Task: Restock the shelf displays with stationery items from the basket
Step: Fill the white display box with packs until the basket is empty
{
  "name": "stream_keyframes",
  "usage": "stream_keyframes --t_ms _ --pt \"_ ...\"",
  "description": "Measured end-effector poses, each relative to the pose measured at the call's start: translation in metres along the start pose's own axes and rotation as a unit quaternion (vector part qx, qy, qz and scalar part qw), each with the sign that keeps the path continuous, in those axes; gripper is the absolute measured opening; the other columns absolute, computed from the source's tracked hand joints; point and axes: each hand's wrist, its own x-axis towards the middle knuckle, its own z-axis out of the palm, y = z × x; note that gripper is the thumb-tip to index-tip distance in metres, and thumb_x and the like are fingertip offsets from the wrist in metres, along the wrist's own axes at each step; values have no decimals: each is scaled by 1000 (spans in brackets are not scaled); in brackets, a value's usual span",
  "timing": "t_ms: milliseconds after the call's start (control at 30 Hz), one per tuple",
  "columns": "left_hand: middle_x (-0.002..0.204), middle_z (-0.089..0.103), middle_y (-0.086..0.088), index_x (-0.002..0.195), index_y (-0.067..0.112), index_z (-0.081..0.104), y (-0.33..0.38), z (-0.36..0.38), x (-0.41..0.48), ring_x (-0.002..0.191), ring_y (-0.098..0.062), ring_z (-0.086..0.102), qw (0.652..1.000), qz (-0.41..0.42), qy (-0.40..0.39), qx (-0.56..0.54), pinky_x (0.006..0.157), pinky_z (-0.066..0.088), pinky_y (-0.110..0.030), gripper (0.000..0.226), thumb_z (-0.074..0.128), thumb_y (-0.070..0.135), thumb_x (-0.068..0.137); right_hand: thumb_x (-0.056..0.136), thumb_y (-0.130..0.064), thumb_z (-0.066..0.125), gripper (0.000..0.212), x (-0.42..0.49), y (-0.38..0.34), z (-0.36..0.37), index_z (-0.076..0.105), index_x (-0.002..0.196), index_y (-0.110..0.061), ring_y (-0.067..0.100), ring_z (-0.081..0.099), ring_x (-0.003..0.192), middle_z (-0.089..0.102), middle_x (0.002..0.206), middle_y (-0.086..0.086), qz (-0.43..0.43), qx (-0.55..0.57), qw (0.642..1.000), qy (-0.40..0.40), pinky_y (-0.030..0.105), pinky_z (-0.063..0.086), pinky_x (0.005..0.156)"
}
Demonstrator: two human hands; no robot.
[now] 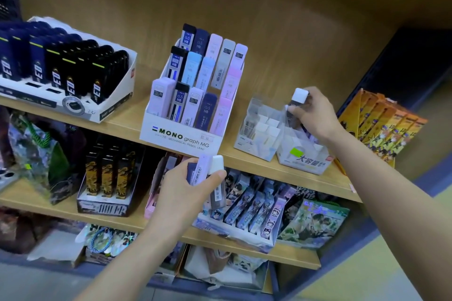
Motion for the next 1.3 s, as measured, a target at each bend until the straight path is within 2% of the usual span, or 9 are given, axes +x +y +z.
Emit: stream_keyframes --t_ms 100,200,367,533,667,867,1067,1200,1300 --pt "40 48 14 81 17 62 0 2 0 34 0 40 1000 -4 -3 -7 36 30 -10 9 70 20 84 93 -3 55 27 1 4 -2 39 111 -14 20 62 76 59 105 14 23 25 999 -18 12 45 46" --pt "40 49 15 79 18 60 -1 3 1 34 0 41 1000 -7 -7 -10 36 31 -11 11 70 21 83 96 -14 51 16 2 9 -1 53 112 -11 25 60 85 57 105 11 -17 -76 997 -7 20 46 57" --pt "41 49 15 81 20 61 0 1 1 35 0 42 1000 -5 -5 -3 36 30 -11 10 71 21 83 87 -7 65 11 2 7 -1 68 97 -11 7 53 73 61 94 2 -71 -136 988 10 20 42 71" --pt "55 52 11 88 23 63 4 -3 2 36 0 42 1000 -9 4 -1 36 31 -11 16 75 22 78 93 -9 56 16 -2 4 1 67 105 -9 17 58 88 61 110 8 -94 -198 975 41 40 50 85" --pt "57 54 14 88 29 62 7 -8 2 37 3 45 1000 4 7 14 37 32 -9 19 77 24 76 97 -14 48 17 -40 -25 4 61 108 -10 4 50 79 56 102 0 -162 -119 973 110 17 44 76" --pt "43 52 23 89 24 62 10 -10 -2 38 6 45 999 20 -35 27 38 31 -7 19 77 21 77 91 -35 56 4 -129 -65 24 60 89 -37 5 62 76 63 86 -17 -80 62 973 -208 21 49 68" --pt "48 54 22 88 21 62 14 -6 -12 40 6 46 994 43 -84 48 41 33 -7 17 75 15 78 85 -21 69 3 -144 -67 29 66 85 -20 16 67 70 70 83 6 -8 139 952 -272 28 57 66" --pt "71 51 13 101 35 50 9 -5 -14 53 -1 45 994 -13 -95 41 53 37 -19 25 68 35 83 85 -21 67 3 -129 -63 6 65 86 -22 17 68 68 71 82 3 10 113 972 -204 34 59 71" --pt "63 43 1 106 25 42 3 -5 -9 41 -8 37 992 -78 -97 37 49 35 -22 23 56 37 92 87 -21 64 6 -100 -55 -20 63 92 -18 17 68 74 69 82 -1 -19 74 997 -20 28 58 71"
